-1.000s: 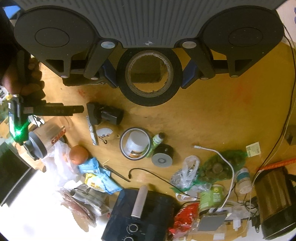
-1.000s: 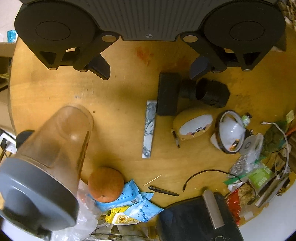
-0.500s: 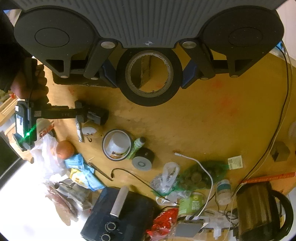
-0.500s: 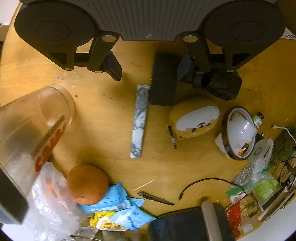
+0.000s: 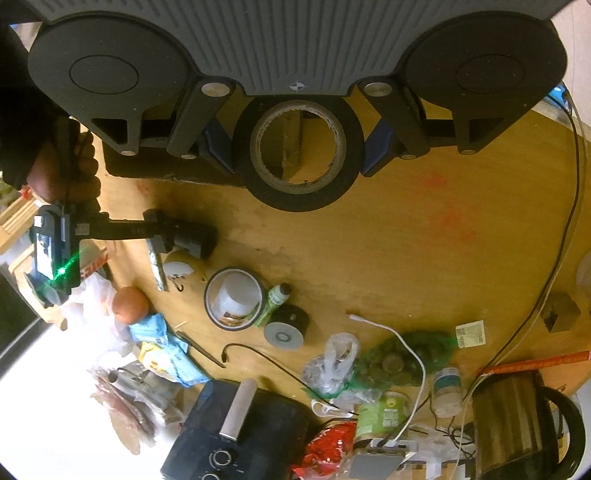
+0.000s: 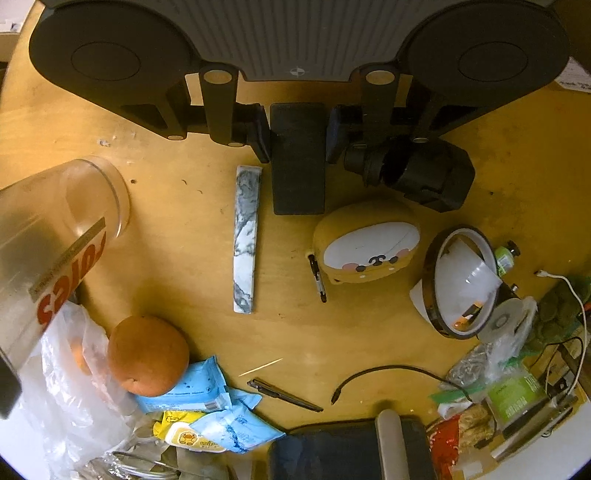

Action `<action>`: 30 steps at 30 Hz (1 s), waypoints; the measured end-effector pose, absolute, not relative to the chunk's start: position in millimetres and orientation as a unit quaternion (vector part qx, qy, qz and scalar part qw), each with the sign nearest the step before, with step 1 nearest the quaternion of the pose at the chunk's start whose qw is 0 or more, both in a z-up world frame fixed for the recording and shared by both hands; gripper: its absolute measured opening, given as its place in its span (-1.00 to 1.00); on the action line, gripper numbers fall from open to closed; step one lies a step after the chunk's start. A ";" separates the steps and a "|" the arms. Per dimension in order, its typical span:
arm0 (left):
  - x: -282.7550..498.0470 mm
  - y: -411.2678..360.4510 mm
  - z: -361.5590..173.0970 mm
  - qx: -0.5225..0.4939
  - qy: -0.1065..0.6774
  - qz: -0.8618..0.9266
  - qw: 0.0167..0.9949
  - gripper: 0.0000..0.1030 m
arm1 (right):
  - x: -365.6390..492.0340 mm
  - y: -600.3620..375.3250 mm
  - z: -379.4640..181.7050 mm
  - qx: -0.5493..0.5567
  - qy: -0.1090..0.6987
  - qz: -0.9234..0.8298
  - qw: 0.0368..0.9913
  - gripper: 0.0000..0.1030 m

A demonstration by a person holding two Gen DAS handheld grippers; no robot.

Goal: Organize objects
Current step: 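Carry tape roll and block into the cardboard box and open both tools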

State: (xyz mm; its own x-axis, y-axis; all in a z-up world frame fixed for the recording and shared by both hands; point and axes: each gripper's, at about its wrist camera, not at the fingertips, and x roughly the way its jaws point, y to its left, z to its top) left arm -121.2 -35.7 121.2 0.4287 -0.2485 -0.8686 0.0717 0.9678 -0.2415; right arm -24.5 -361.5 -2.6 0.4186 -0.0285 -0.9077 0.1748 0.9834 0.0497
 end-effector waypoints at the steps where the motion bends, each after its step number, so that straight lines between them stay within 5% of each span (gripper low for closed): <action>1: -121.8 -36.7 121.6 -0.083 0.525 -0.097 0.841 0.40 | -26.8 -362.4 -0.1 0.072 0.533 -0.060 0.841 -0.35; 30: -127.5 -83.4 116.9 -0.041 0.527 -0.155 0.835 0.40 | -126.7 -367.0 81.9 0.175 0.475 -0.016 0.863 -0.35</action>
State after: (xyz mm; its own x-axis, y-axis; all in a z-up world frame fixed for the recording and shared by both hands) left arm -127.5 -83.4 116.9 0.3965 -0.3017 -0.8670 0.2143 0.9488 -0.2322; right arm -126.7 -367.0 81.9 0.5491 0.1380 -0.8243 0.1940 0.9383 0.2863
